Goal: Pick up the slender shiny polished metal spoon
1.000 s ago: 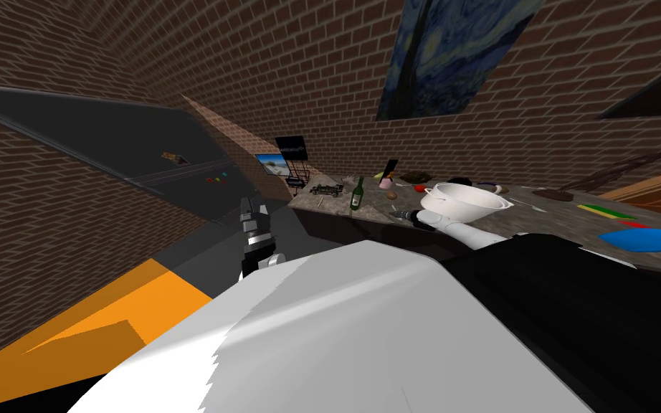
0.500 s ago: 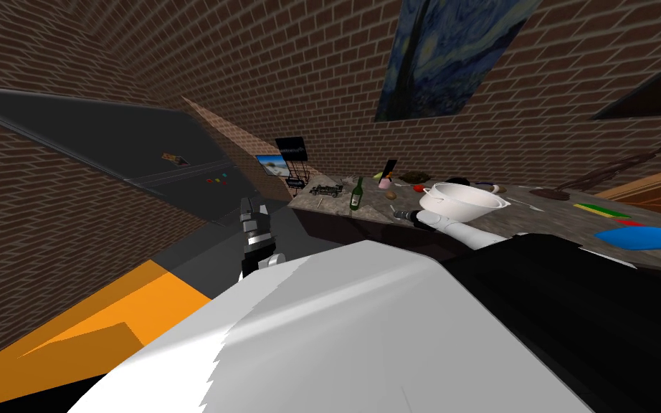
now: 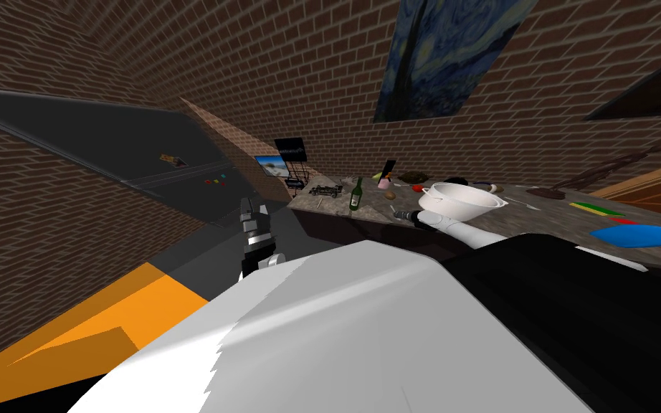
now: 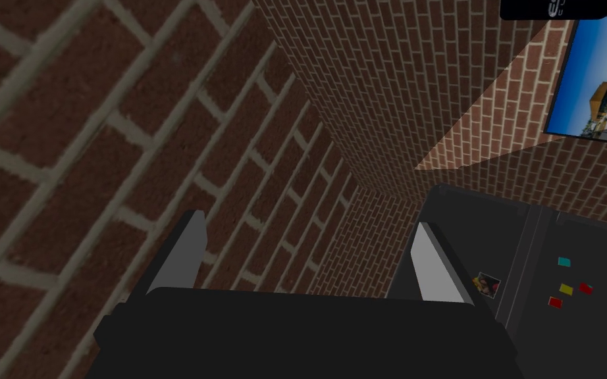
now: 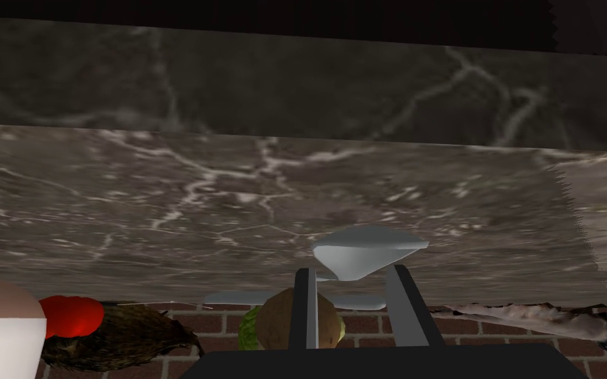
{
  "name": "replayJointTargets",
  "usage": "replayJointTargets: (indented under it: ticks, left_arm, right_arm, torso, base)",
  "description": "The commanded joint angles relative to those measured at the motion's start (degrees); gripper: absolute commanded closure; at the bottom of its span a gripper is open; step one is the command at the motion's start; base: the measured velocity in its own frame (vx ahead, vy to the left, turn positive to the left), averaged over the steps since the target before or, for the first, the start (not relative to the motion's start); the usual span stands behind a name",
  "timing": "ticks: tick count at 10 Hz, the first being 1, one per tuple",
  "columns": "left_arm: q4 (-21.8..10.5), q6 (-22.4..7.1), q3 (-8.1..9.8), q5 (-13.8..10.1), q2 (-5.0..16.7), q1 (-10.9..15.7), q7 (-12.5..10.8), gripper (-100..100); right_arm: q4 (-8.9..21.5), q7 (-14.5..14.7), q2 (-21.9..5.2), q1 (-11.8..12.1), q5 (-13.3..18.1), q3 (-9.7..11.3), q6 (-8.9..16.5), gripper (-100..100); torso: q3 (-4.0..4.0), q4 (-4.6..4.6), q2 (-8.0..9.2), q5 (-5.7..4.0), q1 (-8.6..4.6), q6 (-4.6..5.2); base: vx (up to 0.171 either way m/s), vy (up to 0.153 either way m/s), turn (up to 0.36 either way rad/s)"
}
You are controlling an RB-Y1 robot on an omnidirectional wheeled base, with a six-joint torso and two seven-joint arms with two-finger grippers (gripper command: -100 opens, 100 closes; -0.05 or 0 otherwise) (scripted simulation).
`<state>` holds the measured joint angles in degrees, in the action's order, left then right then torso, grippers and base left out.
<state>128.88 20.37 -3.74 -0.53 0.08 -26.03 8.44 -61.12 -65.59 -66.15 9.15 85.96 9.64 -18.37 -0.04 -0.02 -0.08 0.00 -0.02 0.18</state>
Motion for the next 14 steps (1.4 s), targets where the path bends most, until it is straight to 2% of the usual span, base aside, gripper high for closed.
replayJointTargets:
  ticks: [1,3,4,7,8,11,12,14]
  left_arm:
    - [0.00,0.00,0.00,0.00,0.00,0.00,0.00,0]
    - [0.00,0.00,0.00,0.00,0.00,0.01,0.00,0]
    - [0.00,0.00,0.00,0.00,0.00,0.01,0.00,0]
    - [0.00,0.00,0.00,0.00,0.00,0.01,0.00,0]
    - [0.00,0.00,0.00,0.00,0.00,0.01,0.00,0]
    - [0.00,0.00,0.00,0.00,0.00,0.01,0.00,0]
    - [0.00,0.00,0.00,0.00,0.00,0.01,0.00,0]
    - [0.00,0.00,0.00,0.00,0.00,0.00,0.00,0]
  right_arm:
    - [-0.45,2.86,-0.57,0.65,-2.86,0.39,0.25,100]
    - [-0.45,5.01,-0.57,0.65,-5.22,0.39,0.25,100]
    - [-1.73,7.51,-1.97,2.28,-7.57,1.19,0.77,100]
    - [-1.73,11.26,-1.97,2.28,-12.47,1.19,0.77,100]
    - [-3.02,13.51,-3.36,3.91,-14.33,1.98,1.29,100]
    - [-3.02,17.51,-3.36,3.91,-19.58,1.98,1.29,100]
    - [-4.31,19.47,-4.75,5.54,-21.24,2.78,1.81,100]
    - [-4.31,22.97,-4.75,5.54,-24.80,2.78,1.81,100]
  torso:
    - [0.00,0.00,0.00,0.00,0.00,0.00]
    - [-0.04,0.00,-0.06,-0.02,0.00,-0.15]
    - [0.00,0.01,0.01,-0.03,-0.02,-0.16]
    - [-0.03,0.00,-0.05,-0.02,0.00,-0.17]
    - [0.02,0.02,0.05,-0.04,-0.02,-0.17]
    - [-0.01,0.01,-0.01,-0.03,-0.01,-0.17]
    - [0.01,0.02,0.03,-0.03,0.00,-0.19]
    - [-0.05,-0.02,-0.08,-0.01,0.04,-0.10]
  base:
    - [0.080,0.016,-0.109]
    - [0.026,0.001,0.007]
    - [0.060,0.007,-0.115]
    - [0.039,0.007,-0.031]
    - [0.049,0.008,-0.115]
    - [0.035,0.007,-0.032]
    - [0.061,0.018,-0.111]
    - [0.055,0.017,-0.063]
